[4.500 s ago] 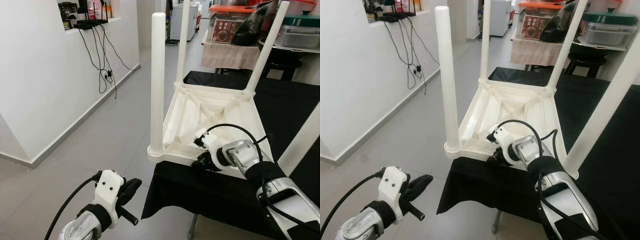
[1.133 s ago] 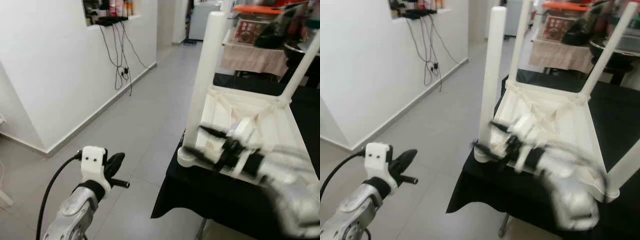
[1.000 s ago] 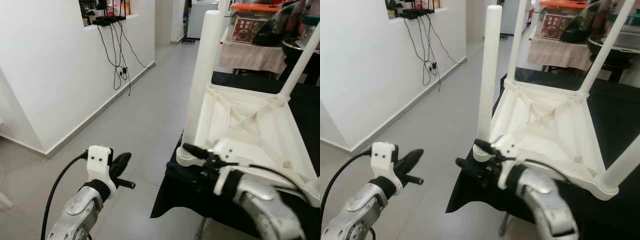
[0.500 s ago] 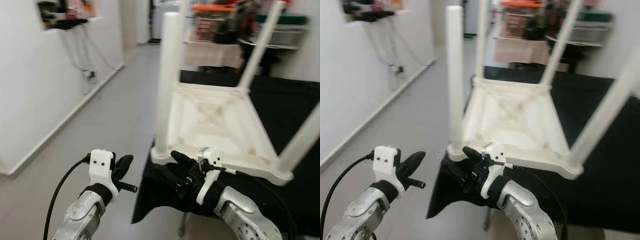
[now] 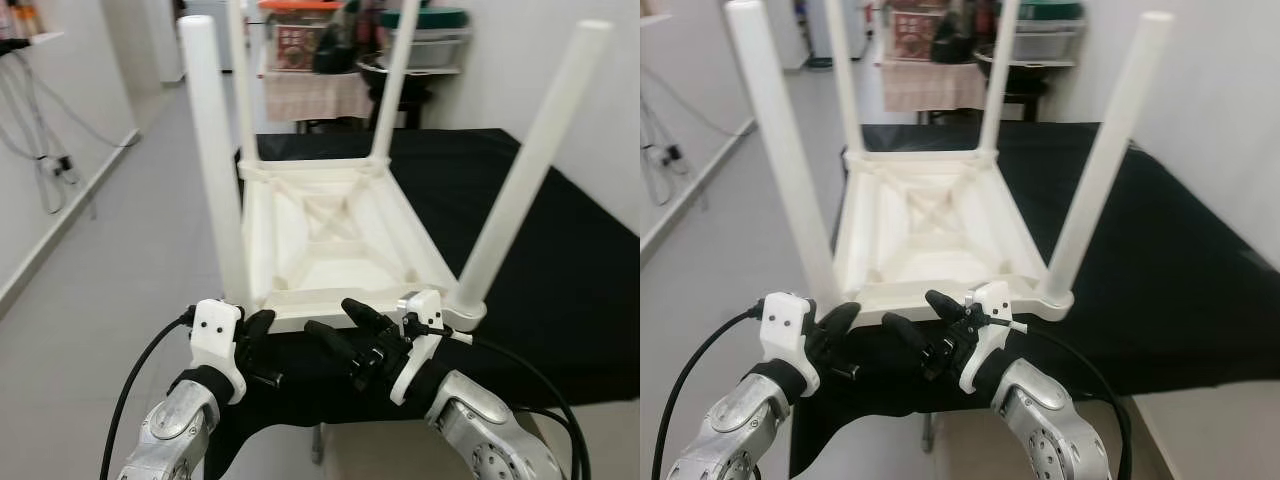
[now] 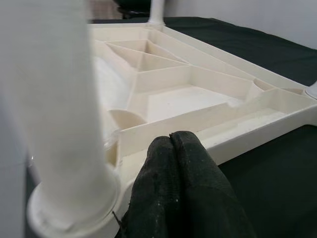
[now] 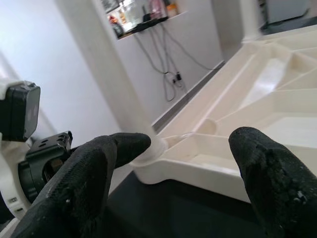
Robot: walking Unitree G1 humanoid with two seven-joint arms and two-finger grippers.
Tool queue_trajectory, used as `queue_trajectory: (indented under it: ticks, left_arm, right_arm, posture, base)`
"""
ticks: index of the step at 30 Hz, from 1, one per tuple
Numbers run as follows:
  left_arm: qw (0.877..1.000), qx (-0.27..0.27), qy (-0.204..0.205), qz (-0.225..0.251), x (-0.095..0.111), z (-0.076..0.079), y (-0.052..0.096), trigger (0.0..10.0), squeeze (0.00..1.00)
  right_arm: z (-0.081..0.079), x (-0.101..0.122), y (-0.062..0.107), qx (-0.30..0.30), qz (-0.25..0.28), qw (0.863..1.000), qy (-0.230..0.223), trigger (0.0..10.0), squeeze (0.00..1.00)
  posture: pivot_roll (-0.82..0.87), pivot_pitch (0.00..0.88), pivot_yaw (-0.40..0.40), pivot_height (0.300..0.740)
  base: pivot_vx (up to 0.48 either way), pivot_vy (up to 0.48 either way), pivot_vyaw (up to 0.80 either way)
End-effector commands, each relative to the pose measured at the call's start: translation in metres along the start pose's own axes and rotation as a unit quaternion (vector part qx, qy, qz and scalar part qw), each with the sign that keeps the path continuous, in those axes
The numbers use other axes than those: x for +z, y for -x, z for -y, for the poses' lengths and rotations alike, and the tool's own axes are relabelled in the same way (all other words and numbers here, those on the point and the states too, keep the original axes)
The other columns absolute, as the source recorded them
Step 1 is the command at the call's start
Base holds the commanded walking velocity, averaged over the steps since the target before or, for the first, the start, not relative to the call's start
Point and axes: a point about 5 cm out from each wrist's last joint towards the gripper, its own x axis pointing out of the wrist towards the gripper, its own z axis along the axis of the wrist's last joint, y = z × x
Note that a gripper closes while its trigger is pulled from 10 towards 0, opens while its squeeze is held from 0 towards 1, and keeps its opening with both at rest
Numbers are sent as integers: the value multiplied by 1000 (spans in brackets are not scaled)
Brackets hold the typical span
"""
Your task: Building children table
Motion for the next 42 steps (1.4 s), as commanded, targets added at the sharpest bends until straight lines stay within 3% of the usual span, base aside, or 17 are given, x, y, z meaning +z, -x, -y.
queue_trajectory:
  ticks: [1,6,22,31,42]
  left_arm:
    - [1000,7,-4,-4,-3,-3,-1,10000,0]
    - [999,-1,-37,-7,-5,-1,-4,10000,0]
    - [999,0,-39,-6,-7,-2,-8,10000,0]
    - [999,-14,-47,-11,-8,0,-9,10000,0]
    - [998,20,-68,5,-5,-4,-7,10000,0]
  right_arm:
    - [3,-2,-1,-7,0,1000,-10,10000,0]
    - [6,-3,-3,-10,1,1000,-19,10000,0]
    - [6,-2,-8,3,1,1000,-18,10000,0]
    - [5,-1,-9,10,3,1000,-14,10000,0]
    - [3,-1,-9,24,-3,1000,2,10000,0]
  posture:
    - [-92,0,-6,740]
    - [-92,0,-4,740]
    - [-89,0,-3,740]
    - [-85,0,-2,740]
    - [-83,0,-2,740]
  base:
    - [0,0,-800]
    - [0,0,-800]
    - [0,0,-737]
    - [0,-210,0]
    - [0,0,0]
